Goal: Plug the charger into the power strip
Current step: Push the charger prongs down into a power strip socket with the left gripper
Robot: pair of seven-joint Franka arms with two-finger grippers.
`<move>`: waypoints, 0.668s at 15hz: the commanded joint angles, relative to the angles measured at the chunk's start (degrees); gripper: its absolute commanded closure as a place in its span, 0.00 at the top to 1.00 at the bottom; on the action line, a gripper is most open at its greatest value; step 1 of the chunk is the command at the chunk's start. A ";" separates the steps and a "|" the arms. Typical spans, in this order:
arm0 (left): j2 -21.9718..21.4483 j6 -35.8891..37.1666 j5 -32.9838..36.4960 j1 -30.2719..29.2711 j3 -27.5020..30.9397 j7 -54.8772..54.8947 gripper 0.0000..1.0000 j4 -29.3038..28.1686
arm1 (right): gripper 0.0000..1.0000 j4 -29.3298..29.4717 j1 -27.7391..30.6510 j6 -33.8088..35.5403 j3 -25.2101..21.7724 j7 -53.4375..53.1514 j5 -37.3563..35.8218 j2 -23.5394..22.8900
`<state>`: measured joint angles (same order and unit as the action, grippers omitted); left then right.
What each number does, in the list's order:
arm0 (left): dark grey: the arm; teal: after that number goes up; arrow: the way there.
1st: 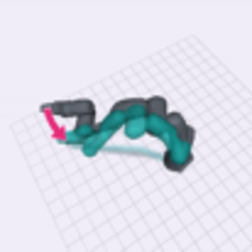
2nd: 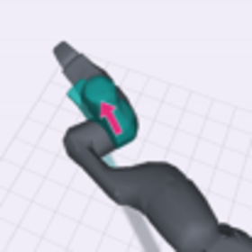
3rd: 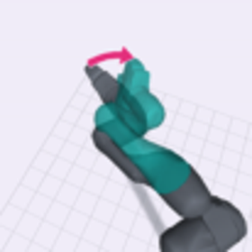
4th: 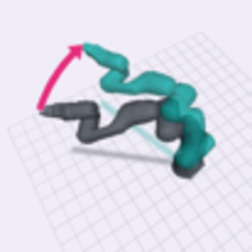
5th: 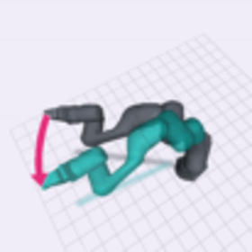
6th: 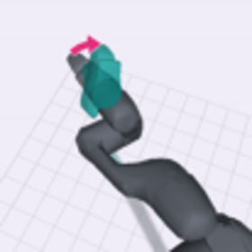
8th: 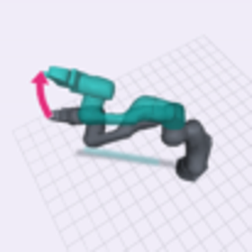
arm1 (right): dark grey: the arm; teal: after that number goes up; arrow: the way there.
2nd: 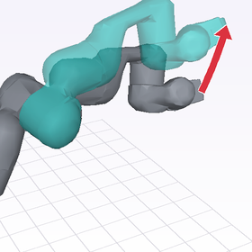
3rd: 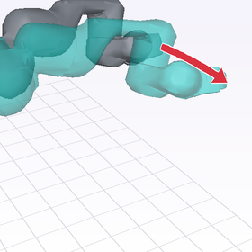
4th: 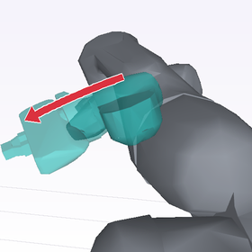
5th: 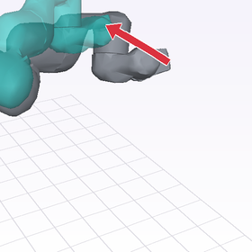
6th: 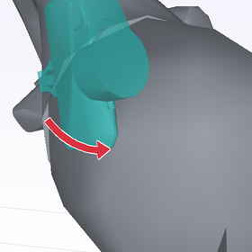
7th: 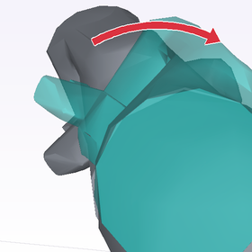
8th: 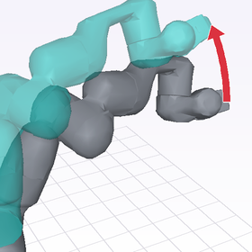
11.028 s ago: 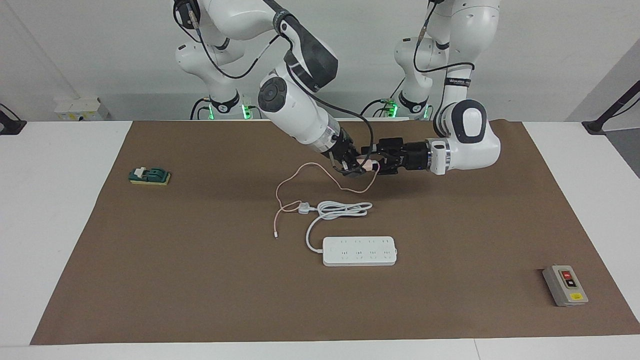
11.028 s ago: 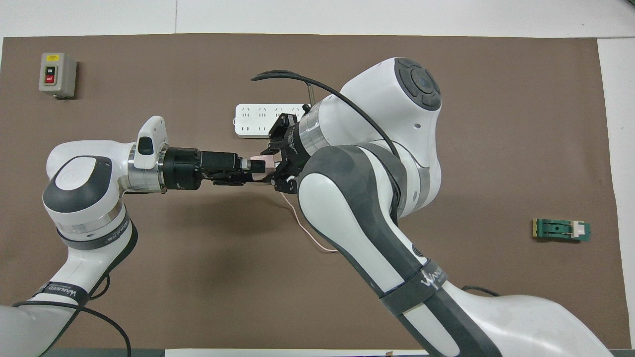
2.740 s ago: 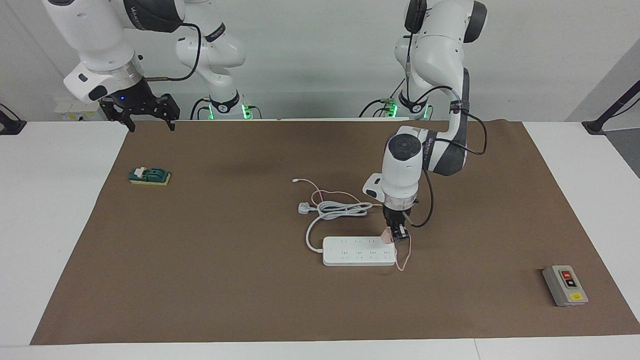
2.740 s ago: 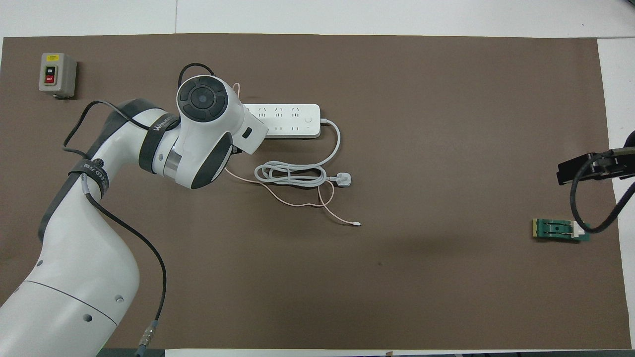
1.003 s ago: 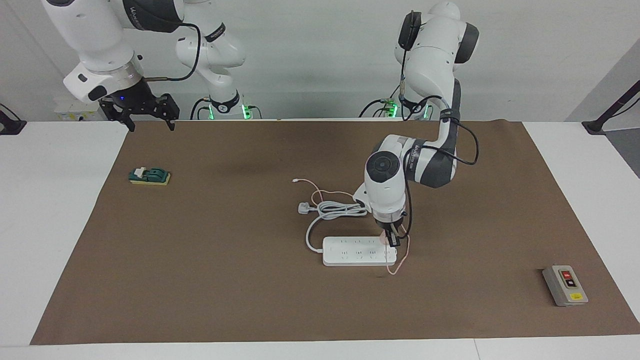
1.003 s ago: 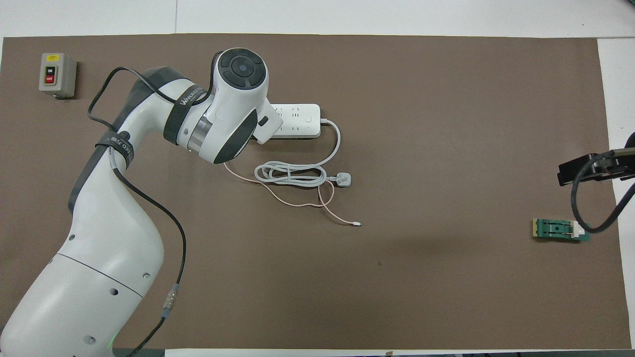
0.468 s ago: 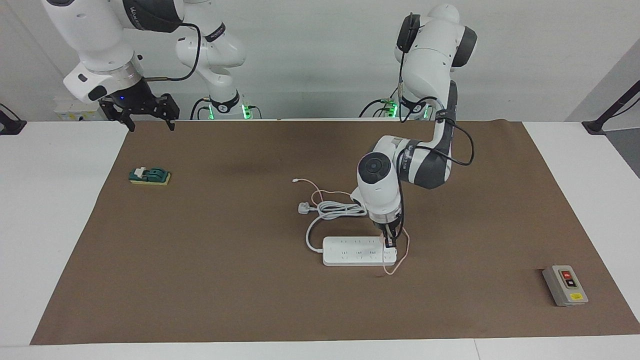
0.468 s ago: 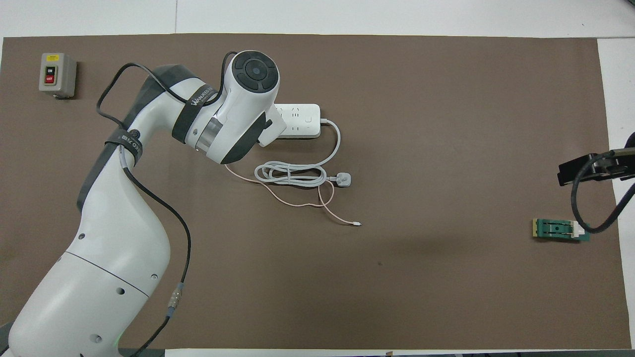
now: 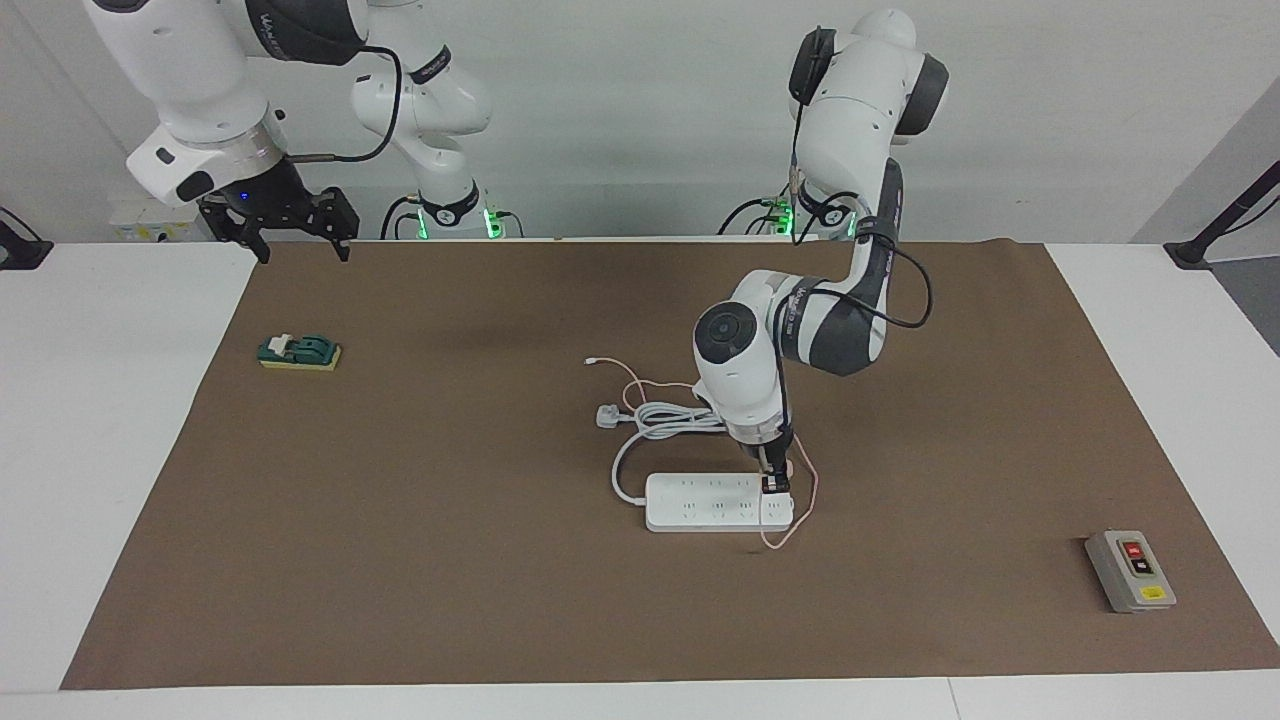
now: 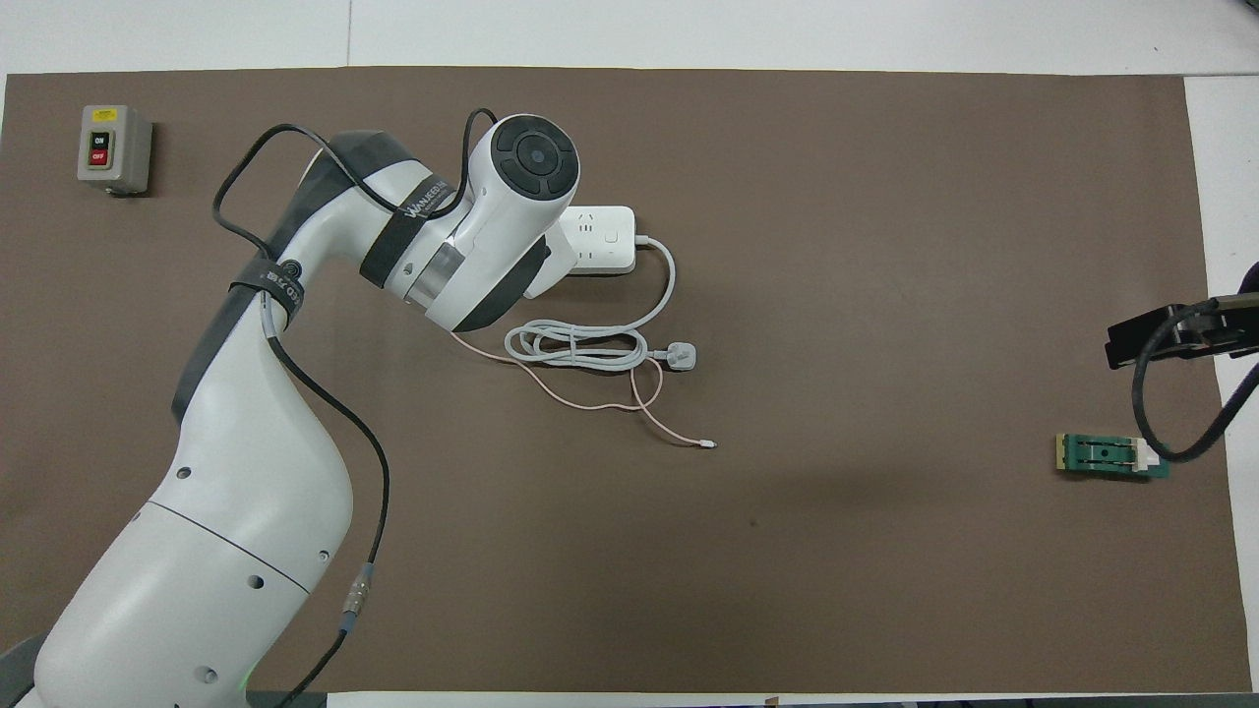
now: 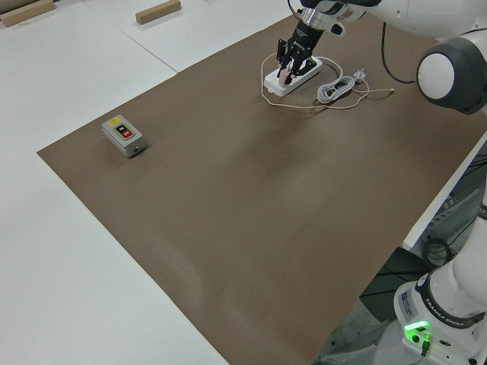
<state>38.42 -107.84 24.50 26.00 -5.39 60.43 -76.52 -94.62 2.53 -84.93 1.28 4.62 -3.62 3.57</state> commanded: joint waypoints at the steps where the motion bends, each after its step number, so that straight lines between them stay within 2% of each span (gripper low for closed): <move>1: 7.01 -1.76 -2.34 -0.16 -0.06 0.56 0.00 4.54 | 1.00 -0.21 0.54 0.81 0.21 0.92 0.19 0.38; 3: 7.11 -1.50 -7.79 -0.25 0.47 0.48 0.00 5.24 | 1.00 -0.21 0.54 0.81 0.21 0.92 0.19 0.38; 10: 7.11 -1.14 -8.16 0.02 0.55 0.21 0.00 5.24 | 1.00 0.05 0.63 0.11 0.21 0.57 3.62 0.30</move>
<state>41.26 -106.78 18.57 25.72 -4.16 60.77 -73.36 -94.62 2.54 -84.93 1.28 4.62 -1.41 3.57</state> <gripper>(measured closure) 0.678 0.000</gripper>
